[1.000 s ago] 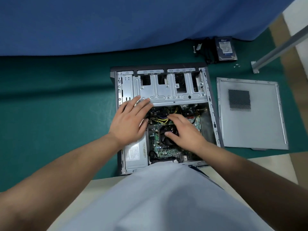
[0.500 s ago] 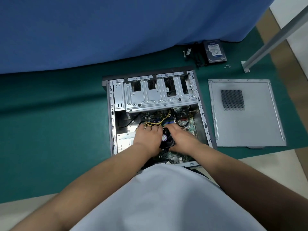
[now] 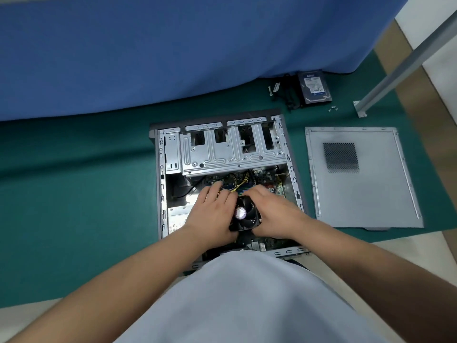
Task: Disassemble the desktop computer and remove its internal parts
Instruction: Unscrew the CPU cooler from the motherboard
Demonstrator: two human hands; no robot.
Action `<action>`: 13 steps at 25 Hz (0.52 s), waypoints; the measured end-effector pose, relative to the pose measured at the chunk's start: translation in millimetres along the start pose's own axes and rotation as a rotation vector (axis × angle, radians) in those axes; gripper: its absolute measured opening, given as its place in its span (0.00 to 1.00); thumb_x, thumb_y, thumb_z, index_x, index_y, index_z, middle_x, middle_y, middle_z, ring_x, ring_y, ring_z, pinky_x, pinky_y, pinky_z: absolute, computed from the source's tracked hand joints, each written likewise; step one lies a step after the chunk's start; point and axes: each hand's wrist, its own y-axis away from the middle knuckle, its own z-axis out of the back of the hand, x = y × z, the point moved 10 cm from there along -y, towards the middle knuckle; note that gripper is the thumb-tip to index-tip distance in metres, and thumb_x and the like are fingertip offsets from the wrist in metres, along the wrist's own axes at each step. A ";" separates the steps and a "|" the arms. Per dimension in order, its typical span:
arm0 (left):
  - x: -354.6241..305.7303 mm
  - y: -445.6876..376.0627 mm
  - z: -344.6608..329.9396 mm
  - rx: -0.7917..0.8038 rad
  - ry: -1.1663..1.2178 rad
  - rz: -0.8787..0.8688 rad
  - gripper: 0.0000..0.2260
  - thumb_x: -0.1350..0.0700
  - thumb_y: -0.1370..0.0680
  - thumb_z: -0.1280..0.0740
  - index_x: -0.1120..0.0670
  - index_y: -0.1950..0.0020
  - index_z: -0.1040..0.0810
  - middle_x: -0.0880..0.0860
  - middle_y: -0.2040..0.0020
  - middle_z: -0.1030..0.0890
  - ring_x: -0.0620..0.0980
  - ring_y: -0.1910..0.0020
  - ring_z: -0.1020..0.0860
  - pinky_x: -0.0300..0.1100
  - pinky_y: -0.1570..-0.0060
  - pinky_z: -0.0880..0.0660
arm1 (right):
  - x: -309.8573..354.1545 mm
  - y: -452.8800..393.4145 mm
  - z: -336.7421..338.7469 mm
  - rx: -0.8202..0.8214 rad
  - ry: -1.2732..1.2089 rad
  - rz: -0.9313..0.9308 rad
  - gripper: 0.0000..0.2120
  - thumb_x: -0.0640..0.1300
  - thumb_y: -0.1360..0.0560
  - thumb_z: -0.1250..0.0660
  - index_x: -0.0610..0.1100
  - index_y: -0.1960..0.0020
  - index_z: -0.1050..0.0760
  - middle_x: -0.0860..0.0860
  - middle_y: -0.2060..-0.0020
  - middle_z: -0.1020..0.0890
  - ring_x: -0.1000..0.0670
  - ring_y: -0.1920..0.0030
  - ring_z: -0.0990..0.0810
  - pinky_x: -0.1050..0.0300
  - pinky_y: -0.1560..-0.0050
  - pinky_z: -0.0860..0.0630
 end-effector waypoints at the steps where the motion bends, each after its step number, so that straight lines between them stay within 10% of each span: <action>1: -1.8 2.2 14.0 -0.032 0.046 -0.006 0.41 0.31 0.31 0.33 0.53 0.25 0.35 0.51 0.30 0.28 0.58 0.22 0.41 0.52 0.24 0.53 | 5.4 5.3 16.1 -0.013 0.027 0.038 0.41 0.54 0.36 0.25 0.53 0.27 0.38 0.54 0.38 0.32 0.49 0.47 0.22 0.50 0.52 0.21; 5: -7.9 -1.3 76.9 -0.111 0.266 -0.016 0.46 0.26 0.33 0.34 0.48 0.22 0.39 0.44 0.32 0.26 0.46 0.29 0.31 0.47 0.21 0.56 | 28.5 21.4 91.3 -0.056 0.060 0.163 0.40 0.63 0.38 0.29 0.59 0.29 0.38 0.61 0.45 0.32 0.56 0.49 0.24 0.63 0.55 0.27; 9: 10.2 -18.2 144.3 -0.249 0.398 0.040 0.37 0.28 0.36 0.30 0.42 0.31 0.32 0.38 0.41 0.23 0.41 0.38 0.26 0.47 0.23 0.42 | 27.8 23.7 155.1 -0.159 -0.077 0.139 0.43 0.61 0.35 0.25 0.61 0.24 0.41 0.61 0.34 0.31 0.59 0.36 0.27 0.58 0.36 0.27; 13: 62.2 -28.6 175.3 -0.355 0.957 0.329 0.33 0.29 0.40 0.25 0.39 0.39 0.28 0.36 0.46 0.19 0.34 0.48 0.21 0.31 0.50 0.27 | 9.9 24.9 196.6 -0.444 -0.371 0.036 0.42 0.56 0.27 0.25 0.57 0.20 0.43 0.60 0.27 0.31 0.62 0.30 0.29 0.59 0.29 0.31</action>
